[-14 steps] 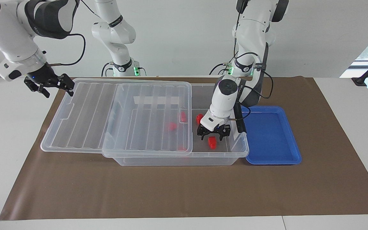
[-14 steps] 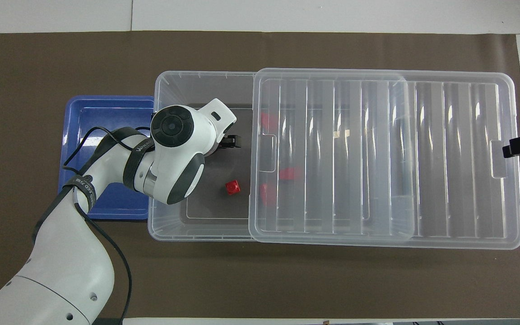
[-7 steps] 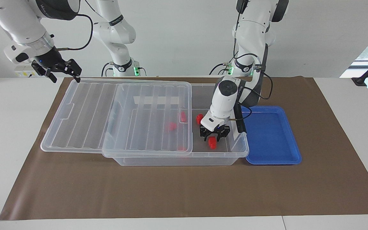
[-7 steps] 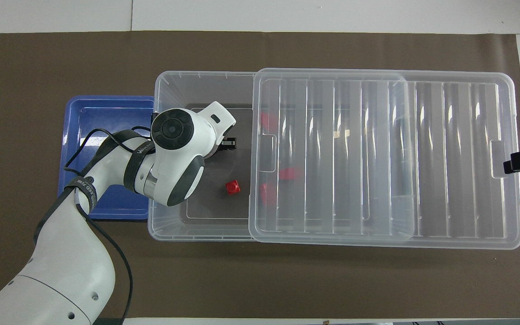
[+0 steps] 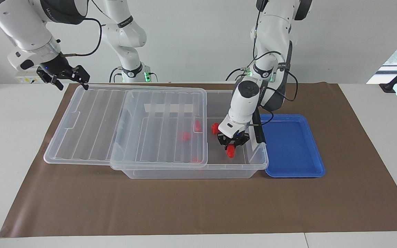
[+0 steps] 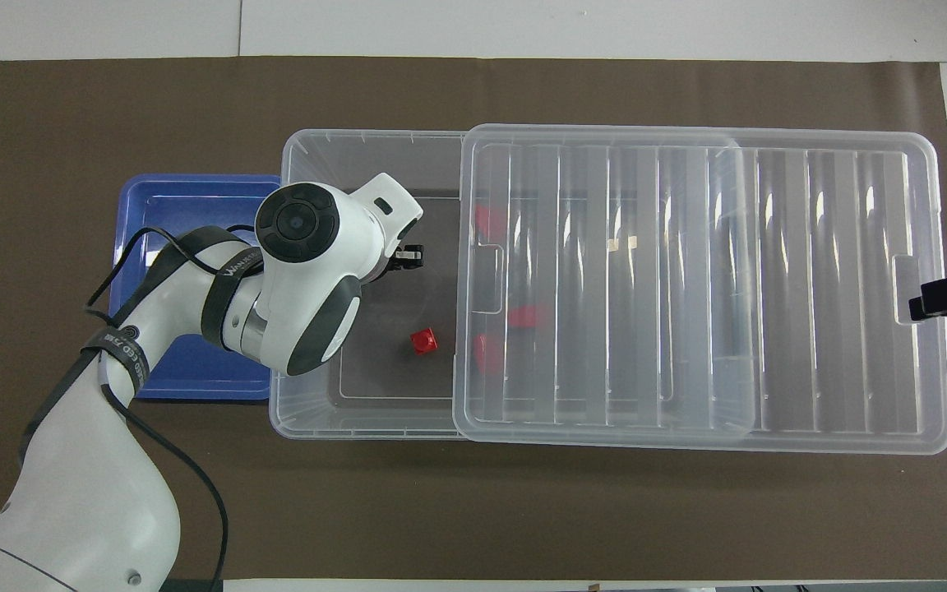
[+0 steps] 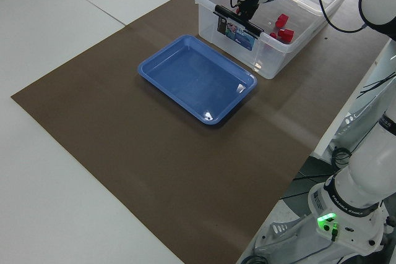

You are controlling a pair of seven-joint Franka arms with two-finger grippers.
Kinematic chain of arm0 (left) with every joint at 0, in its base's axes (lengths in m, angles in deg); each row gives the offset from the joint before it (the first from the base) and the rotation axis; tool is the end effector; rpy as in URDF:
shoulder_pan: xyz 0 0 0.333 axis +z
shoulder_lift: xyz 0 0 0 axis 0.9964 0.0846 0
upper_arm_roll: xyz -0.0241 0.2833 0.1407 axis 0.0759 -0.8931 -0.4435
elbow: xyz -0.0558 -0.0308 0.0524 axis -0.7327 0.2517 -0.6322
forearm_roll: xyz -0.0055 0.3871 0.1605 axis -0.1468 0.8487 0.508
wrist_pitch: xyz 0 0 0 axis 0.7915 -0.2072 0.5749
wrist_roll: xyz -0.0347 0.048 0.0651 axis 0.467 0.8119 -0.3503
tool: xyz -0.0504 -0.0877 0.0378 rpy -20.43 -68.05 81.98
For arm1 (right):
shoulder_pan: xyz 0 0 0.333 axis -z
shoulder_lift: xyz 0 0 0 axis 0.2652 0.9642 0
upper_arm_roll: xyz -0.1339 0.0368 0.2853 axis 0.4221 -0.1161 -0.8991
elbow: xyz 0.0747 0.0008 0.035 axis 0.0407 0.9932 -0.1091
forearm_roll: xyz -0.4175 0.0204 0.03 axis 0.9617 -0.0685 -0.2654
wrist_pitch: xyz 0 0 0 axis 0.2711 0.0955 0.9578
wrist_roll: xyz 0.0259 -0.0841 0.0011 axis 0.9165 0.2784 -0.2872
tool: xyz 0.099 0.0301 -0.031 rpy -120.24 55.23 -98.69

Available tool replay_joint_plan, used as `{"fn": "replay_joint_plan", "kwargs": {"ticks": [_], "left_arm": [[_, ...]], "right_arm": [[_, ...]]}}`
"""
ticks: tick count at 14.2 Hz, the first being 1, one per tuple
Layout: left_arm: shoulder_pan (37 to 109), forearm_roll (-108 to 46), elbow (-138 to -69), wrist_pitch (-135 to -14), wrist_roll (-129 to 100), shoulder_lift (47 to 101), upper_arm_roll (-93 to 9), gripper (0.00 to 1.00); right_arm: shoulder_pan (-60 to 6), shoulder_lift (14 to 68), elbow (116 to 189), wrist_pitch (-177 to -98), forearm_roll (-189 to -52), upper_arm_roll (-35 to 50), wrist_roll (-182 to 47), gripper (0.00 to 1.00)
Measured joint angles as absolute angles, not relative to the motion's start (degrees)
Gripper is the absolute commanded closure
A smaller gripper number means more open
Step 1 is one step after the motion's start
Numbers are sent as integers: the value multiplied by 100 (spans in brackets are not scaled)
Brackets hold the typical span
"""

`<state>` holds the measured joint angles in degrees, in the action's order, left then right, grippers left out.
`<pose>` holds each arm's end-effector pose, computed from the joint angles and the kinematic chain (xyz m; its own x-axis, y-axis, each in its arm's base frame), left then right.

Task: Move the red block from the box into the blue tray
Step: 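Carry the red block with the left gripper over the blue tray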

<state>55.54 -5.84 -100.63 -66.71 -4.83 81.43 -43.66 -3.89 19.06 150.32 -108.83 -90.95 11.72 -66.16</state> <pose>0.5668 -0.3374 0.3474 0.9918 -0.0914 0.0890 -0.0966 -0.9937 0.0563 0.5310 -0.0786 0.5945 0.9947 -0.0414 -0.0941 -0.0437 -0.9988 -0.0228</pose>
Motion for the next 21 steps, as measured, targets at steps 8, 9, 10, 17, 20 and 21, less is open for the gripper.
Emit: {"fn": "replay_joint_plan", "kwargs": {"ticks": [8, 9, 10, 17, 20, 21], "left_arm": [[5575, -552, -10030, -5095, -483, 6747, -4376, 100], [5638, -545, -10032, -4990, -484, 6603, -4384, 100], [5748, -535, -10034, -4850, -526, 6461, -4394, 100], [7115, -523, -10482, -4890, -1881, 6108, -4446, 100], [7455, -523, -11075, -5605, -2450, 6104, -4453, 100], [7475, -523, -11265, -5837, -2574, 6125, -4451, 100]], "right_arm": [[-565, 1995, 15064, -10948, -8952, 1389, -6616, 0], [-600, 2003, 15065, -10948, -8933, 1439, -6616, 0], [-620, 2005, 15066, -10948, -8923, 1473, -6616, 0], [-629, 1851, 15050, -10949, -8917, 1499, -6616, 0], [-662, 1851, 15051, -10949, -8915, 1504, -6616, 0], [-700, 1851, 15051, -10949, -8913, 1507, -6616, 0]]}}
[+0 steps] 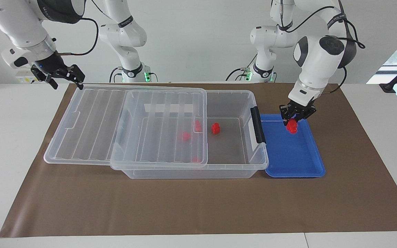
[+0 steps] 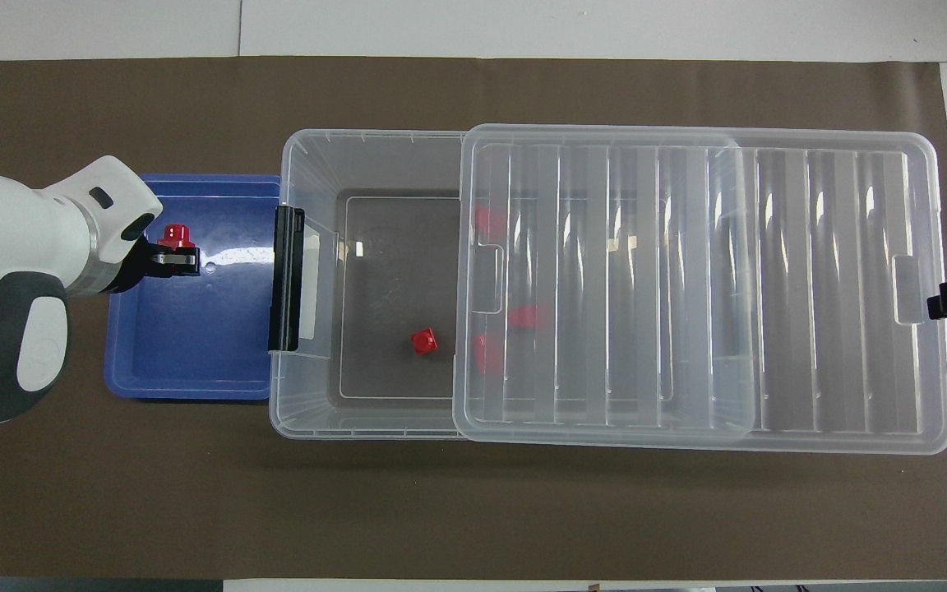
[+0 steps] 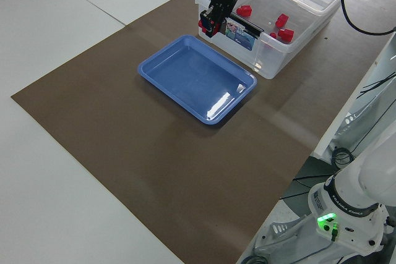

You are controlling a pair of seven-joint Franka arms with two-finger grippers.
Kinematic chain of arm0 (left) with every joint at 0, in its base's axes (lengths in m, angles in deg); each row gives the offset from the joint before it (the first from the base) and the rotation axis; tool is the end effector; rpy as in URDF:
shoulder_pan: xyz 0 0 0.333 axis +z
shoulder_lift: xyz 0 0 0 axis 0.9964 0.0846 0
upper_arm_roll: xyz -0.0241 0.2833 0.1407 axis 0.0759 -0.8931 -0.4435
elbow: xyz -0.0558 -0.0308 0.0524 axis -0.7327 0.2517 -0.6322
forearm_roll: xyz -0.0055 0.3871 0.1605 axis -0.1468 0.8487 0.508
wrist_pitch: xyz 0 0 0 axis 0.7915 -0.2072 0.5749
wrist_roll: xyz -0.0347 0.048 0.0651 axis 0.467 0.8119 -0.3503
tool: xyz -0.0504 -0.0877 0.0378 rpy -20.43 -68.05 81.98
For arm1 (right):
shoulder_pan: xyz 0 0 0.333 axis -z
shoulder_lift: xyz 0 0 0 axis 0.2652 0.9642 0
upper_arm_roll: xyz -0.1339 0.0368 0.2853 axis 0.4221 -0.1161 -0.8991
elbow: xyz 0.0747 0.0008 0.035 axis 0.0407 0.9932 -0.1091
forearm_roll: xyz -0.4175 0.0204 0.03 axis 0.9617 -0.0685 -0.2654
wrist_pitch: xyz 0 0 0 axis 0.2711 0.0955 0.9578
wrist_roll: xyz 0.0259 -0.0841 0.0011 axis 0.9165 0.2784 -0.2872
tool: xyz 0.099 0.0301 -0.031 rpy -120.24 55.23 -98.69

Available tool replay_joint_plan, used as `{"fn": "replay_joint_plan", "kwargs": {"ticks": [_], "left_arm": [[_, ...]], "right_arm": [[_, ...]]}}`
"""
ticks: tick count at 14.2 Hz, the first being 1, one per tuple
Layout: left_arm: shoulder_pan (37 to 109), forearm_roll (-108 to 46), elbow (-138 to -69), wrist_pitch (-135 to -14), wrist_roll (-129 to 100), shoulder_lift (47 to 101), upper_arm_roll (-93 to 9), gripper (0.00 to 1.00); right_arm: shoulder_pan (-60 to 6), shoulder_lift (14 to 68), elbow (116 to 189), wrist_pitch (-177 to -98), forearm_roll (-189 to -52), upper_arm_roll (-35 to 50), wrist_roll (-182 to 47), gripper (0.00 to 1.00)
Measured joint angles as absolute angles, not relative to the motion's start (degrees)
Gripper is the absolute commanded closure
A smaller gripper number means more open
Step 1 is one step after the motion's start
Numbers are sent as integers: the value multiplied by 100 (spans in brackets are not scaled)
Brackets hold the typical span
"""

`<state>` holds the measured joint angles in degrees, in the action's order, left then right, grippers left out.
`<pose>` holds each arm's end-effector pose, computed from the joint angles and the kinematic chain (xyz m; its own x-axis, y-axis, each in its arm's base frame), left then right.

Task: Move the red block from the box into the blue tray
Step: 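Carry the red block with the left gripper over the blue tray, then lower the red block into the blue tray and open the left gripper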

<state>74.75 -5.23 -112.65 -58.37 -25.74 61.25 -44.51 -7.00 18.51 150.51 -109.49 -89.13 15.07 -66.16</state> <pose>0.5624 -0.1067 0.4469 0.9881 -0.1157 0.1013 -0.1168 -0.9931 0.0050 0.5285 -0.0857 0.5990 0.9958 -0.0453 -0.0791 -0.0451 -0.9990 0.0036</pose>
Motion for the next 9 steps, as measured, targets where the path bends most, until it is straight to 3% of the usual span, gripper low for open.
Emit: {"fn": "replay_joint_plan", "kwargs": {"ticks": [9], "left_arm": [[8066, -523, -12293, -7782, -3189, 6814, -4451, 100]], "right_arm": [[-753, 1851, 15059, -10949, -8883, 1570, -6616, 0]]}}
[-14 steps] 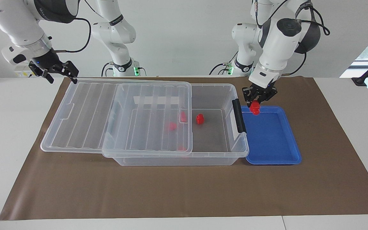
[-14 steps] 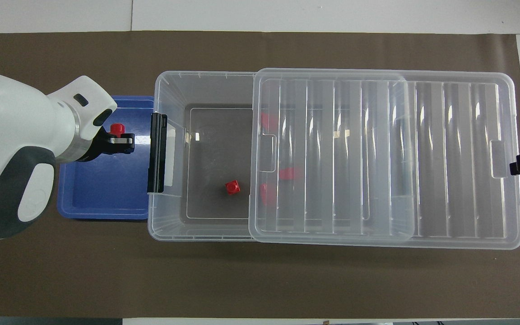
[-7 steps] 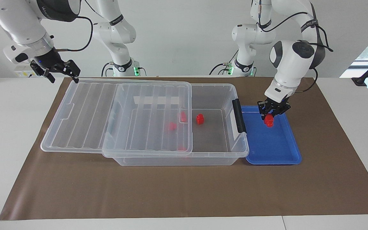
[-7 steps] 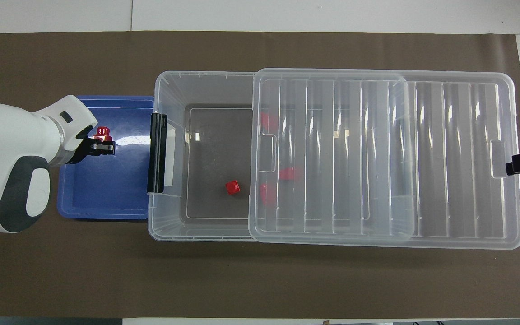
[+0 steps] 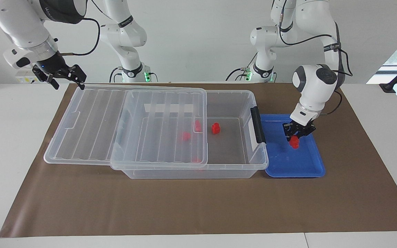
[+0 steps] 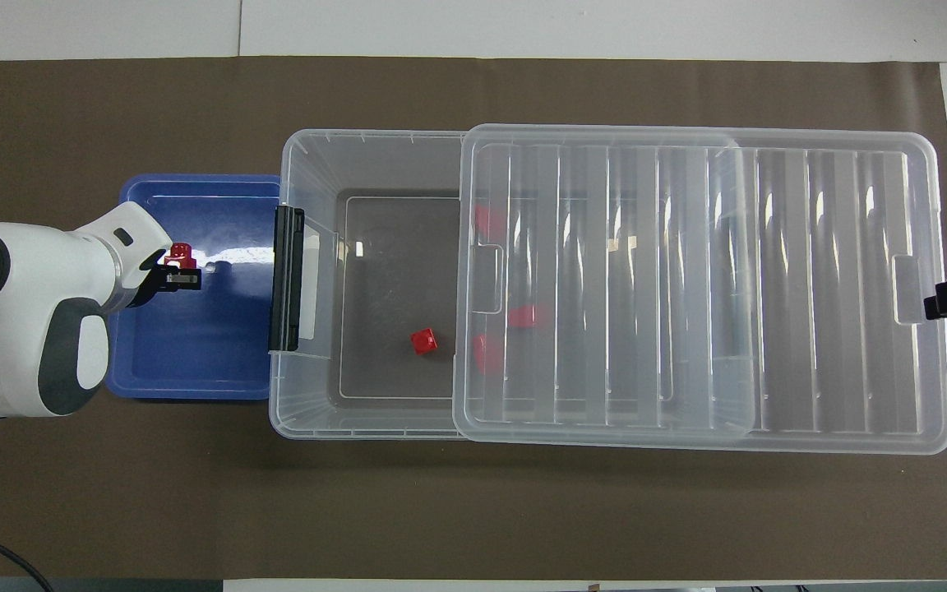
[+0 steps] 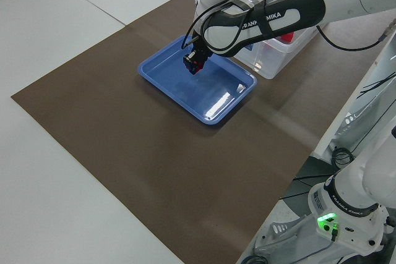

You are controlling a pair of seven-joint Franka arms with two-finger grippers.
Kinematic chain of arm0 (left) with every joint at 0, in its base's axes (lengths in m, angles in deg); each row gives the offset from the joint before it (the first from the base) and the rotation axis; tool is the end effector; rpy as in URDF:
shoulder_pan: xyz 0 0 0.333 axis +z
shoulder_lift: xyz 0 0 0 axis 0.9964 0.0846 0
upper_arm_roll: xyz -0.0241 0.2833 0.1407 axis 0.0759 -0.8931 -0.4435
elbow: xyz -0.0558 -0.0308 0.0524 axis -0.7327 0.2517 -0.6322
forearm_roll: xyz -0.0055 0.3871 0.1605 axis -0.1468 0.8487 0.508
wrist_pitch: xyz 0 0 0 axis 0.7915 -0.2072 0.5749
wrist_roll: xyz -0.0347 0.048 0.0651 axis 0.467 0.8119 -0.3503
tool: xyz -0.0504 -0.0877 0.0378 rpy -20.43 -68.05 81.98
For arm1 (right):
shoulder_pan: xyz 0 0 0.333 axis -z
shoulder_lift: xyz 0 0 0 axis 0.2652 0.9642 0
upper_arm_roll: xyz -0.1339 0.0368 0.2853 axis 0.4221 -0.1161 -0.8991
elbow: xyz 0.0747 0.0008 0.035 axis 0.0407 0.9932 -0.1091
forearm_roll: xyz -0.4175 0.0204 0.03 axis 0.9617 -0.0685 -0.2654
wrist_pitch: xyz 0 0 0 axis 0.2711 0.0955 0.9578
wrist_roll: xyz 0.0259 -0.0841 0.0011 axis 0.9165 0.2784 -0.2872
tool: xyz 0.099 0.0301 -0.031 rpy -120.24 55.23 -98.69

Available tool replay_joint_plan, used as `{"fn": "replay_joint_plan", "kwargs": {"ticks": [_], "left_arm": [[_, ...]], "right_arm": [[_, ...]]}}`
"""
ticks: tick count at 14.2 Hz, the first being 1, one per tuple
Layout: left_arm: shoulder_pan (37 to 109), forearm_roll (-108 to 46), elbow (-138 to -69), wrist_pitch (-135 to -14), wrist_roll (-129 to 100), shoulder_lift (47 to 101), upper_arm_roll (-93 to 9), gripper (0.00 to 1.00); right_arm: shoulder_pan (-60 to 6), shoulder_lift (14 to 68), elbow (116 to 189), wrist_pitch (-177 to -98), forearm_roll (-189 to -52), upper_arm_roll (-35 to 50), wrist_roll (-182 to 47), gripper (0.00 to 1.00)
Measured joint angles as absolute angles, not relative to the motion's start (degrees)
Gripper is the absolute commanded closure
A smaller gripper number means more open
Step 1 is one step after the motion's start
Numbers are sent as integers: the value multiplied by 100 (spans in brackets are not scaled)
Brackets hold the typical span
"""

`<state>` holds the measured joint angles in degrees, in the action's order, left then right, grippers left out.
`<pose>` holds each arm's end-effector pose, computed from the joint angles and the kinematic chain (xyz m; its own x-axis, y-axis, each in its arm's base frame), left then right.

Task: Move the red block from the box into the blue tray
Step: 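Lower the red block into the blue tray and open the left gripper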

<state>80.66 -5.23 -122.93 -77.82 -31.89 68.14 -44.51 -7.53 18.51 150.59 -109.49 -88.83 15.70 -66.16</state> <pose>0.5623 -0.0476 0.3256 0.9827 -0.1204 0.1407 -0.1207 -0.9927 -0.0062 0.5281 -0.0875 0.5983 0.9956 -0.0468 -0.0809 -0.0464 -0.9989 0.0072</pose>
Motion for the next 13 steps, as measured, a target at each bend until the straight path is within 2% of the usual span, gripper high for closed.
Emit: {"fn": "replay_joint_plan", "kwargs": {"ticks": [4, 5, 6, 7, 8, 9, 13], "left_arm": [[8075, -523, -12361, -8037, -3205, 7042, -4430, 100], [8075, -523, -12362, -8104, -3205, 7095, -4420, 100], [8075, -523, -12363, -8157, -3205, 7141, -4412, 100], [8075, -523, -12363, -8171, -3205, 7184, -4410, 44], [8075, -523, -12363, -8172, -3206, 7214, -4408, 0], [8075, -523, -12363, -8172, -3206, 7223, -4404, 0], [8074, -523, -12245, -7973, -3206, 7173, -4392, 0]], "right_arm": [[-753, 1851, 15068, -10947, -8877, 1688, -6616, 0], [-753, 1851, 15070, -10947, -8877, 1698, -6616, 4], [-754, 1851, 15073, -10947, -8876, 1706, -6616, 19], [-755, 1851, 15075, -10947, -8872, 1726, -6633, 45], [-758, 1851, 15075, -10957, -8854, 1767, -6737, 82], [-764, 1852, 15077, -11036, -8794, 1862, -6986, 100], [-766, 1897, 15339, -11708, -8621, 2643, -7879, 100]]}}
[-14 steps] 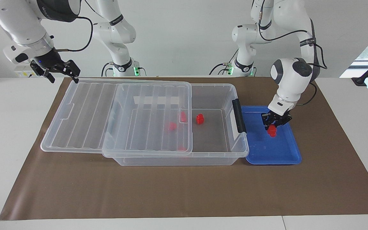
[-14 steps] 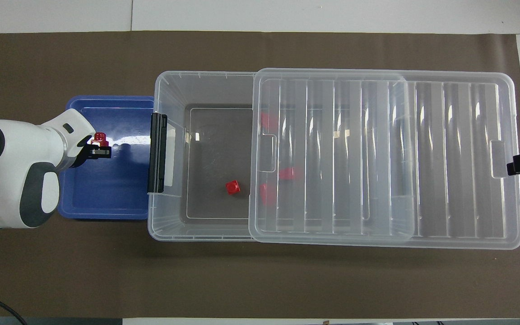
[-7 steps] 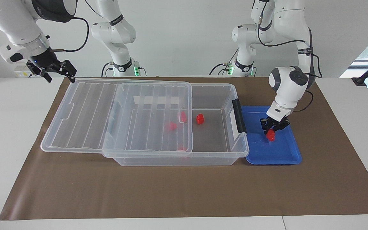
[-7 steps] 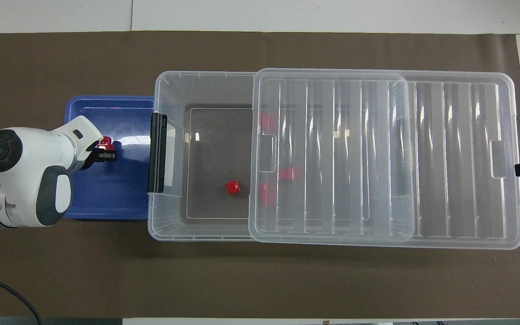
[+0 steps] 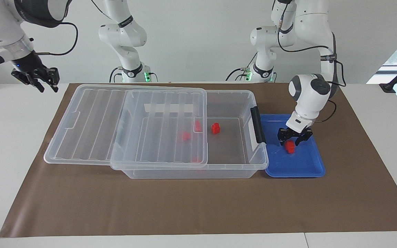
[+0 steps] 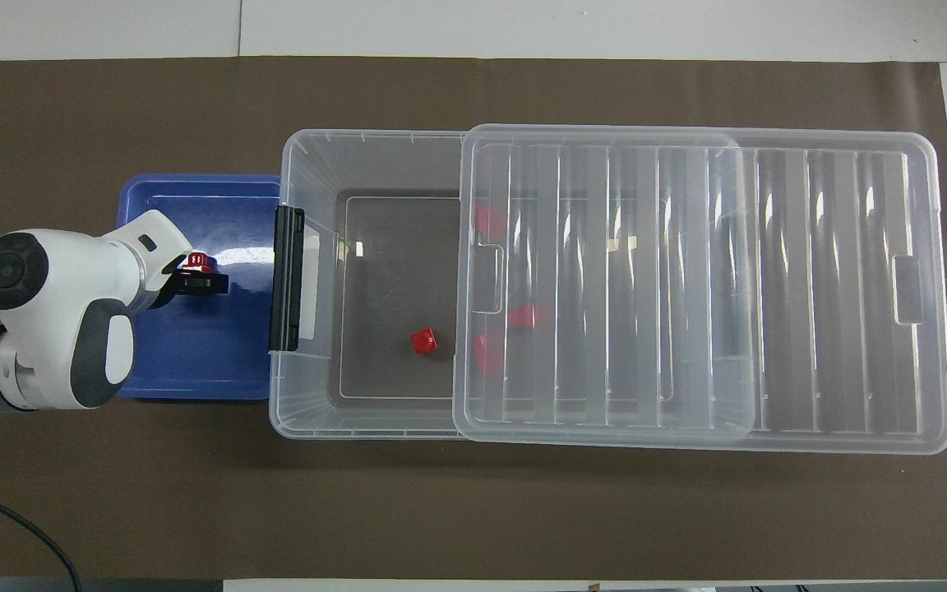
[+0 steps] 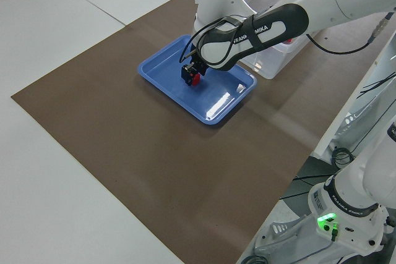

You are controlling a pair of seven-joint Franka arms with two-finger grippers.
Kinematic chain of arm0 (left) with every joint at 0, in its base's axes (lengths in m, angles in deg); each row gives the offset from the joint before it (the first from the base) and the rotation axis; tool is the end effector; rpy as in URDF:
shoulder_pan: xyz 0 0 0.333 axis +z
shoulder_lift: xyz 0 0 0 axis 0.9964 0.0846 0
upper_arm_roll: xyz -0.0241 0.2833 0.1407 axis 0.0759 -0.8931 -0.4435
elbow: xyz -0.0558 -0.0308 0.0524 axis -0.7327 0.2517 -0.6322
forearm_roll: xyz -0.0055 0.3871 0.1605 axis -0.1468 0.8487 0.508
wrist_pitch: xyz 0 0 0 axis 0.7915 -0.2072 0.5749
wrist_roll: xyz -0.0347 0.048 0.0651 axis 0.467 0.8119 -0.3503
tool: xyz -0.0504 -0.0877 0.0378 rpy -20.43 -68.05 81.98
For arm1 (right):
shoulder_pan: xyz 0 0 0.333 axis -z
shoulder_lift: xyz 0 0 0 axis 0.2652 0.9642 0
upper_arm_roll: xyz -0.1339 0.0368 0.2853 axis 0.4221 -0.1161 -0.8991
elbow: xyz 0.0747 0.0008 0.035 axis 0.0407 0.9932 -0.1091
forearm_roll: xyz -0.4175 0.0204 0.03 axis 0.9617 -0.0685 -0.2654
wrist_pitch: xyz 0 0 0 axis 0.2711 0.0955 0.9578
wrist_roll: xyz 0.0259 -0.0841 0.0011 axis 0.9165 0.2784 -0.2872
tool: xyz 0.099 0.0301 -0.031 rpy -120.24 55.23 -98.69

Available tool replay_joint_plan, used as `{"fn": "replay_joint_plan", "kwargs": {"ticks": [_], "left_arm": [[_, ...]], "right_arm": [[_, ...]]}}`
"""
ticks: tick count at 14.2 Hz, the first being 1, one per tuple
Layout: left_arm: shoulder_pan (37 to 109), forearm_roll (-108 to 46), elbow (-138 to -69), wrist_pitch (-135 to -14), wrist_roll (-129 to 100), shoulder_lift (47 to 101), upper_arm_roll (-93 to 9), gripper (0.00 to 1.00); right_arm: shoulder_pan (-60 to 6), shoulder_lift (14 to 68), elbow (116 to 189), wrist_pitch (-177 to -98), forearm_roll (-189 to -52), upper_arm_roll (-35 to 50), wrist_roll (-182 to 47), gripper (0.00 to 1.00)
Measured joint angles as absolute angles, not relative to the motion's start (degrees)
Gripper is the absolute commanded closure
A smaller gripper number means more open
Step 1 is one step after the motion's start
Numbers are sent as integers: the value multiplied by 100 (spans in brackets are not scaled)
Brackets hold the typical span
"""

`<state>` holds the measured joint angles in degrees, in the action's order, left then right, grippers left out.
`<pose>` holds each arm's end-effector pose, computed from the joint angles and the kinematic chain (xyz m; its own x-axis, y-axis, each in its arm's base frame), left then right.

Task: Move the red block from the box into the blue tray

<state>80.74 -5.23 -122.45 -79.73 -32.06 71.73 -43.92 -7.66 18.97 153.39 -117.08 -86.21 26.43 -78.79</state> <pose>0.5664 -0.0530 0.2972 0.9839 -0.1320 0.1201 -0.1325 -0.9912 -0.0039 0.5133 -0.1963 0.5790 0.9998 -0.0029 -0.0191 -0.0022 -0.9994 0.0346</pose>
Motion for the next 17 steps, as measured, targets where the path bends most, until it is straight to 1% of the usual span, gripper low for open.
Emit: {"fn": "replay_joint_plan", "kwargs": {"ticks": [2, 4, 6, 9, 12, 15, 17], "left_arm": [[8072, -523, -11996, -7479, -3206, 7035, -4377, 0], [8070, -523, -11635, -6736, -3206, 6787, -4361, 0], [8070, -523, -11163, -5890, -3206, 6547, -4355, 0], [8076, -523, -10414, -4842, -3205, 6364, -4359, 0], [8114, -523, -9740, -4031, -3204, 6300, -4415, 0], [8165, -523, -8964, -3186, -3203, 6296, -4436, 0], [8269, -523, -8605, -2809, -3203, 6298, -4445, 0]], "right_arm": [[-763, 1923, 15640, -12071, -8620, 2838, -7952, 100], [-779, 2002, 15815, -12361, -8619, 2830, -7952, 100], [-813, 2140, 15998, -12741, -8619, 2823, -7952, 100], [-825, 2273, 16374, -13223, -8614, 2826, -7952, 100], [-830, 2324, 16527, -13424, -8613, 2824, -7952, 100], [-874, 2350, 16536, -13460, -8613, 2812, -7929, 100], [-901, 2350, 16538, -13461, -8613, 2784, -7850, 100]]}}
